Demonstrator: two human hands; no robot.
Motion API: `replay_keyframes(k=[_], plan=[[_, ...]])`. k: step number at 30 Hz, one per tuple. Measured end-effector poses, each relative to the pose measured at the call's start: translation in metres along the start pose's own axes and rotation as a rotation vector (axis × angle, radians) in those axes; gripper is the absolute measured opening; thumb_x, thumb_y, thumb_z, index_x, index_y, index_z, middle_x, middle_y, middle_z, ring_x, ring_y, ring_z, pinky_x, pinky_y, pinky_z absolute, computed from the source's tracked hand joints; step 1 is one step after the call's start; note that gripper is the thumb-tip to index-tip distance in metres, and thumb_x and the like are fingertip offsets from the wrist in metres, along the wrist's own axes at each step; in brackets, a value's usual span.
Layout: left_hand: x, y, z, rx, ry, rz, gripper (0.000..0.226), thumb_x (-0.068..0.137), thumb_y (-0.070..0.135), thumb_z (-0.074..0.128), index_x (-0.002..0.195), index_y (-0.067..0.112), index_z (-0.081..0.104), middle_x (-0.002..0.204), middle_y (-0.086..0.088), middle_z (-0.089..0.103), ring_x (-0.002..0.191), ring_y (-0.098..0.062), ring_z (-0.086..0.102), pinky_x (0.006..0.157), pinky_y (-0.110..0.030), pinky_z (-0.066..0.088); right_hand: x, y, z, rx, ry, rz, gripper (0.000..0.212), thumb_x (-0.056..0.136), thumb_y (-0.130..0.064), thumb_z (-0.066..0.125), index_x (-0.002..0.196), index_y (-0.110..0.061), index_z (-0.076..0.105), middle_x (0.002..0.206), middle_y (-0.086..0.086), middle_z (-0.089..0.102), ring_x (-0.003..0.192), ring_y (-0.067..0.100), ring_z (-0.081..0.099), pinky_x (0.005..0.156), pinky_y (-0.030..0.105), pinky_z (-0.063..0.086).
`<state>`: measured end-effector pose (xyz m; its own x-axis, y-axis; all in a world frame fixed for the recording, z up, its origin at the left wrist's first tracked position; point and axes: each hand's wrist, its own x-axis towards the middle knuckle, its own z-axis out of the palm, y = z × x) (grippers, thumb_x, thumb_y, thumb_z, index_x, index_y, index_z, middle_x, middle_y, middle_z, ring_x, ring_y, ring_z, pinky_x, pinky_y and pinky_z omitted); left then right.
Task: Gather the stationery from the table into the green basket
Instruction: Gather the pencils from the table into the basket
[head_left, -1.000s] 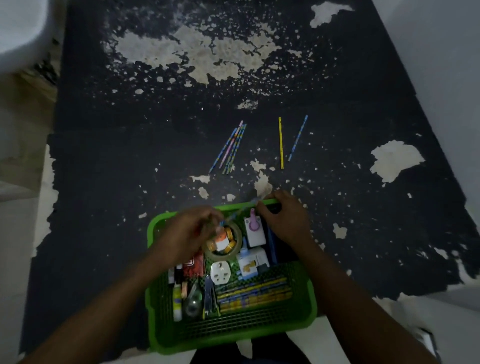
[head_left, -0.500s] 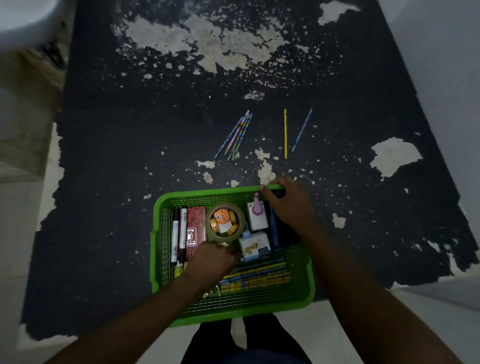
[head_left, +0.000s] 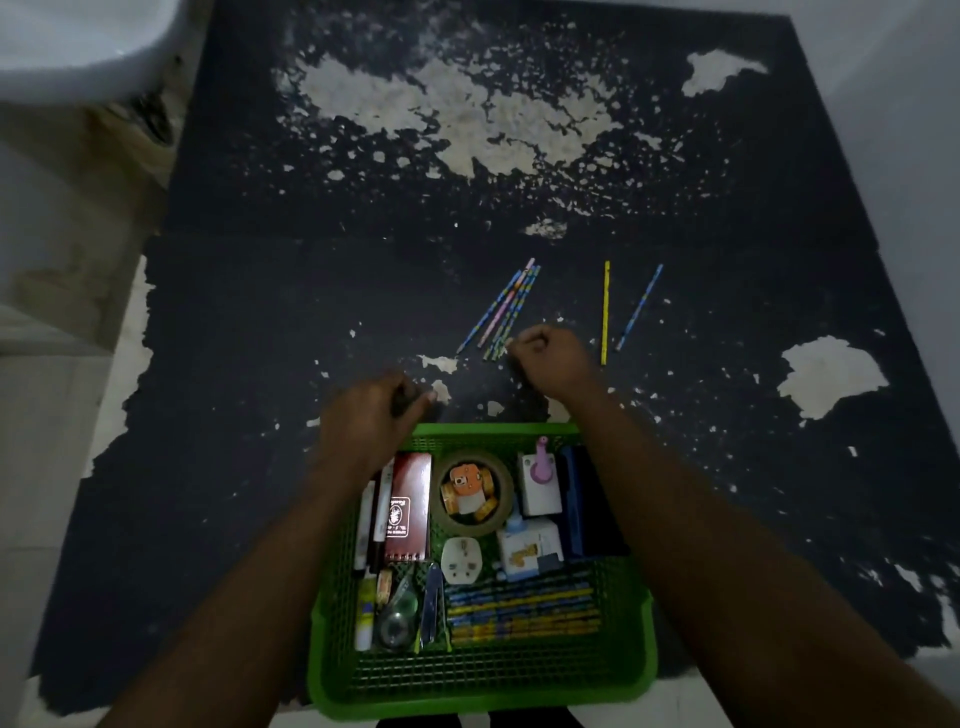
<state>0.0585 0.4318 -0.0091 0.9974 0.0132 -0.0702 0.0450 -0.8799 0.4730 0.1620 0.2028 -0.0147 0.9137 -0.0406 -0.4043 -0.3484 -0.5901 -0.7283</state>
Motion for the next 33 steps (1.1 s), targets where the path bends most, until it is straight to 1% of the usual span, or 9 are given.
replay_keyframes(k=[3, 7, 13, 19, 22, 25, 29, 31, 33], plan=[[0.002, -0.009, 0.01, 0.025, -0.064, -0.048, 0.048, 0.1, 0.06, 0.038, 0.078, 0.023, 0.06, 0.064, 0.004, 0.06, 0.059, -0.017, 0.058, 0.058, -0.027, 0.046, 0.031, 0.0, 0.015, -0.036, 0.098, 0.027, 0.007, 0.085, -0.015, 0.068, 0.087, -0.012, 0.062, 0.074, 0.005, 0.061, 0.081, 0.023, 0.059, 0.083, 0.035, 0.052], [0.001, -0.012, 0.013, 0.096, -0.022, -0.058, 0.064, 0.094, 0.065, 0.024, 0.073, 0.02, 0.064, 0.06, -0.002, 0.062, 0.058, -0.026, 0.062, 0.058, -0.031, 0.052, 0.048, 0.002, 0.024, -0.114, 0.115, 0.101, 0.028, 0.081, -0.024, 0.079, 0.098, -0.003, 0.072, 0.094, 0.012, 0.072, 0.089, 0.022, 0.064, 0.091, 0.033, 0.051], [-0.001, -0.01, 0.013, 0.119, -0.027, -0.02, 0.061, 0.097, 0.057, 0.024, 0.064, 0.018, 0.058, 0.057, -0.005, 0.061, 0.054, -0.028, 0.061, 0.055, -0.033, 0.051, 0.056, 0.0, 0.032, -0.147, 0.143, 0.127, 0.023, 0.073, -0.029, 0.084, 0.075, -0.01, 0.072, 0.088, 0.012, 0.074, 0.086, 0.027, 0.07, 0.084, 0.036, 0.057], [-0.004, -0.007, 0.009, 0.147, -0.047, 0.115, 0.058, 0.097, 0.067, 0.031, 0.058, 0.028, 0.048, 0.054, 0.004, 0.053, 0.052, -0.016, 0.052, 0.05, -0.025, 0.028, 0.064, 0.003, 0.03, -0.162, 0.128, 0.159, 0.038, 0.073, -0.038, 0.083, 0.078, -0.002, 0.075, 0.081, 0.016, 0.074, 0.079, 0.028, 0.072, 0.079, 0.04, 0.059], [-0.004, -0.005, 0.008, 0.173, -0.091, 0.105, 0.064, 0.09, 0.081, 0.031, 0.075, 0.031, 0.068, 0.063, 0.006, 0.062, 0.058, -0.014, 0.053, 0.056, -0.025, 0.037, 0.046, 0.002, 0.015, -0.03, 0.106, 0.165, 0.029, 0.079, -0.035, 0.077, 0.073, -0.007, 0.072, 0.071, 0.01, 0.07, 0.065, 0.018, 0.067, 0.075, 0.04, 0.059], [-0.004, -0.006, 0.006, 0.156, -0.116, 0.086, 0.066, 0.084, 0.088, 0.033, 0.072, 0.031, 0.064, 0.056, 0.009, 0.054, 0.059, -0.016, 0.058, 0.059, -0.026, 0.045, -0.008, -0.007, -0.01, 0.283, 0.173, -0.036, 0.008, 0.084, -0.011, 0.073, 0.086, -0.007, 0.067, 0.07, 0.007, 0.066, 0.055, 0.007, 0.06, 0.061, 0.026, 0.054], [-0.005, -0.004, 0.004, 0.123, -0.122, 0.091, 0.067, 0.077, 0.091, 0.039, 0.059, 0.027, 0.051, 0.054, 0.007, 0.054, 0.057, -0.012, 0.056, 0.058, -0.025, 0.038, -0.122, 0.001, -0.034, 0.186, -0.061, -0.365, 0.013, 0.084, -0.015, 0.071, 0.093, -0.024, 0.069, 0.082, -0.003, 0.07, 0.075, 0.011, 0.066, 0.071, 0.023, 0.055], [-0.005, -0.004, 0.004, 0.11, -0.124, 0.075, 0.072, 0.072, 0.095, 0.037, 0.058, 0.026, 0.051, 0.055, 0.007, 0.056, 0.057, -0.012, 0.057, 0.058, -0.026, 0.042, -0.165, 0.016, -0.039, 0.06, -0.273, -0.397, 0.008, 0.079, -0.03, 0.07, 0.086, -0.033, 0.07, 0.083, -0.006, 0.072, 0.079, 0.009, 0.068, 0.072, 0.022, 0.056], [-0.004, -0.006, 0.004, 0.095, -0.133, 0.058, 0.078, 0.069, 0.099, 0.034, 0.062, 0.026, 0.058, 0.057, 0.007, 0.058, 0.058, -0.012, 0.058, 0.064, -0.029, 0.052, -0.19, 0.036, -0.037, -0.256, -0.475, -0.358, 0.011, 0.077, -0.026, 0.074, 0.088, -0.028, 0.074, 0.084, -0.008, 0.073, 0.078, 0.005, 0.068, 0.07, 0.023, 0.056]])
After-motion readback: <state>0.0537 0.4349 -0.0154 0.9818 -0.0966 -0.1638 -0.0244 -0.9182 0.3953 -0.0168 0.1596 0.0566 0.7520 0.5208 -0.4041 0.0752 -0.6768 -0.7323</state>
